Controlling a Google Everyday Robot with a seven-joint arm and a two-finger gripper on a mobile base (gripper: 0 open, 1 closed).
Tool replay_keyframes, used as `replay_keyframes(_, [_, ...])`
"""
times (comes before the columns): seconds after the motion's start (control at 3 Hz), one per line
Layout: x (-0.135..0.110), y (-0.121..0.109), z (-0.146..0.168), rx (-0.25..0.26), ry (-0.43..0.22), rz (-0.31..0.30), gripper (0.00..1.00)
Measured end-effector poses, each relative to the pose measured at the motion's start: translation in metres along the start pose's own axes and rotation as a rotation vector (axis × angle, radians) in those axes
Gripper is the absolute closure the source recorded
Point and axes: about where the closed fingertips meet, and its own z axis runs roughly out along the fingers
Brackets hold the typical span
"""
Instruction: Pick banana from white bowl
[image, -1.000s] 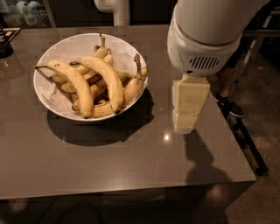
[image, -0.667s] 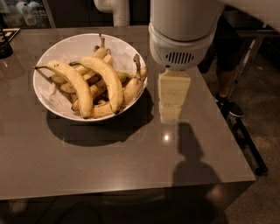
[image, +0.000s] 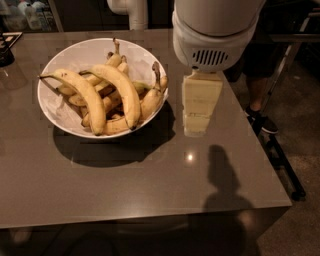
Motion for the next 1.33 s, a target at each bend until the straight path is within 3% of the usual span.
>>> replay_keyframes(0.33, [-0.025,-0.017,-0.003,0.012,-0.072,0.026,0.0])
replay_keyframes(0.67, [-0.046,-0.031,0.006,-0.053,-0.145,0.041,0.0])
replay_keyframes(1.33, [-0.054,-0.034,-0.003,-0.024,-0.183,0.067,0.0])
